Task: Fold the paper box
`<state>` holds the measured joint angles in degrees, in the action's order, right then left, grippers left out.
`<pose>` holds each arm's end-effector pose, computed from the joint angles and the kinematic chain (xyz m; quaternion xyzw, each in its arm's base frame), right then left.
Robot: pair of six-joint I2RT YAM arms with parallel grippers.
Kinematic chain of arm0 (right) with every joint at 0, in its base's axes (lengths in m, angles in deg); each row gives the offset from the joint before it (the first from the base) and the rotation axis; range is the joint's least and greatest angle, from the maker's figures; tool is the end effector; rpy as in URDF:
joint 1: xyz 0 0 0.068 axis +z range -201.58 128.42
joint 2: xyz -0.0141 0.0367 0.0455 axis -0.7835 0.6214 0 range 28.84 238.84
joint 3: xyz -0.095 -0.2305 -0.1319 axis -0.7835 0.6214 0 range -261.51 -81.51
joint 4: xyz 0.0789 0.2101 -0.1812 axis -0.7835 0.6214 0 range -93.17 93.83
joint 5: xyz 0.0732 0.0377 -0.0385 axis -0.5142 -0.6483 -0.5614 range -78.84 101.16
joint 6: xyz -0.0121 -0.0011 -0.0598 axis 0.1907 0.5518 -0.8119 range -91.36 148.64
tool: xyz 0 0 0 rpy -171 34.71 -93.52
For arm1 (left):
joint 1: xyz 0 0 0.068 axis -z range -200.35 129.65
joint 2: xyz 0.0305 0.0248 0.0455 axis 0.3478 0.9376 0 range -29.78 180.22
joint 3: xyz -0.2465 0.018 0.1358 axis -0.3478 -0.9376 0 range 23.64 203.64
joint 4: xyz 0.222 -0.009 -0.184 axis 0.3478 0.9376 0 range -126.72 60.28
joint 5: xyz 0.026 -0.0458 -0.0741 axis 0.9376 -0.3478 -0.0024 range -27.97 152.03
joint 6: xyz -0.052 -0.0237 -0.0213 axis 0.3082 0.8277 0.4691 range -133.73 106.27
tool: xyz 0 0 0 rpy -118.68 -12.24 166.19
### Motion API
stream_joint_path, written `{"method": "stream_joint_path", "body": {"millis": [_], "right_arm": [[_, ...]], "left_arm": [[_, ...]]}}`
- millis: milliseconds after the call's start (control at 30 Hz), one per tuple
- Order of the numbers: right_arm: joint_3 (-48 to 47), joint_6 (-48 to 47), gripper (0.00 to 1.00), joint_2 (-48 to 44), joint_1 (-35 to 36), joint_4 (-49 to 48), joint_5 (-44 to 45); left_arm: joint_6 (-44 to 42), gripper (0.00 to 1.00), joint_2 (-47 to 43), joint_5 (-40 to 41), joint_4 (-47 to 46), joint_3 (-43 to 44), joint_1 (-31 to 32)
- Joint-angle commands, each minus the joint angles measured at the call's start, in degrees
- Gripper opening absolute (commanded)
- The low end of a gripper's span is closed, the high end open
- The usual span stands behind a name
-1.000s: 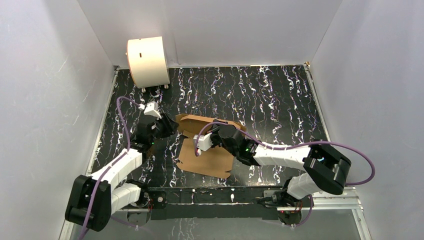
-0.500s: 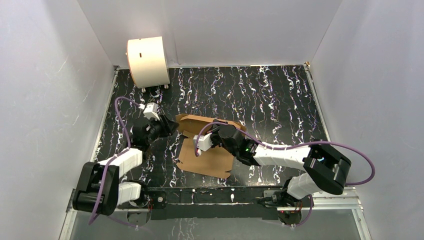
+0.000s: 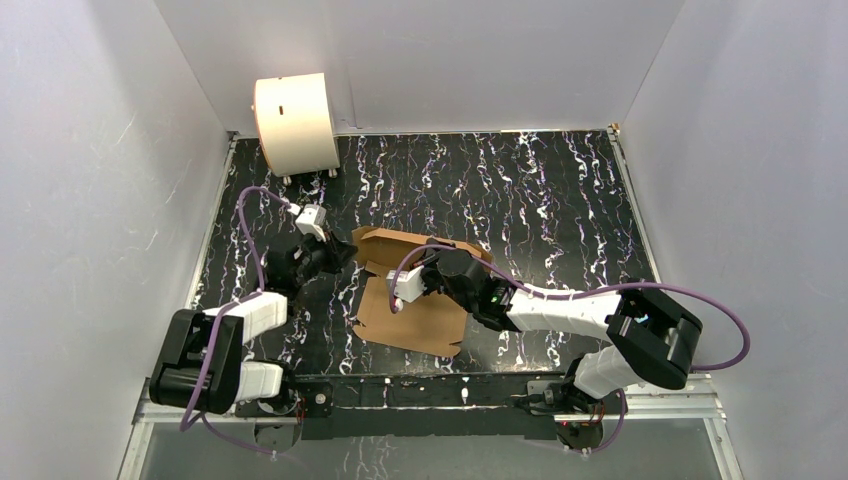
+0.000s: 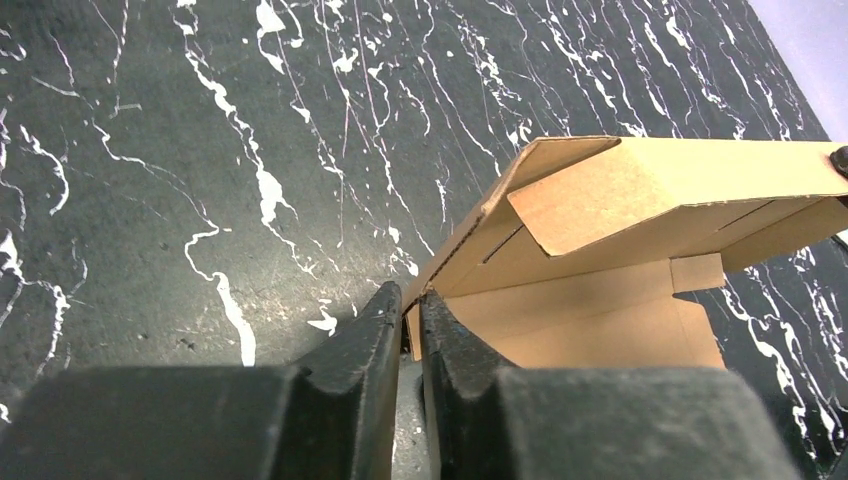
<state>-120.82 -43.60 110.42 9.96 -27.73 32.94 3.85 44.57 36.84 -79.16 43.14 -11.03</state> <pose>0.1740 0.2852 0.2090 -0.6856 0.4138 -0.2060 0.5624 0.2587 -0.0623 0.1629 0.0815 0.7685 -0.3075 0.5552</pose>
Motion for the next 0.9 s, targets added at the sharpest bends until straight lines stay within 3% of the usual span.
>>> {"method": "stream_joint_path", "body": {"millis": [0,100,367,867], "right_arm": [[-1.22,-0.87,0.0,0.03,0.24,-1.09,-0.52],[-1.4,-0.88,0.0,-0.09,0.25,-0.95,-0.25],[-1.4,-2.58,0.0,-0.27,0.17,-2.39,1.25],[-2.68,-7.61,0.0,3.66,-1.59,-6.57,2.56]], "left_arm": [[-3.37,0.06,-2.41,-2.37,-5.01,-0.5,-0.27],[-3.81,0.0,-2.11,-2.88,-5.1,-0.9,-0.27],[-4.48,0.0,-4.84,-0.63,-5.11,-3.24,0.98],[-5.63,0.0,-9.5,14.39,-5.05,-5.89,13.98]]}}
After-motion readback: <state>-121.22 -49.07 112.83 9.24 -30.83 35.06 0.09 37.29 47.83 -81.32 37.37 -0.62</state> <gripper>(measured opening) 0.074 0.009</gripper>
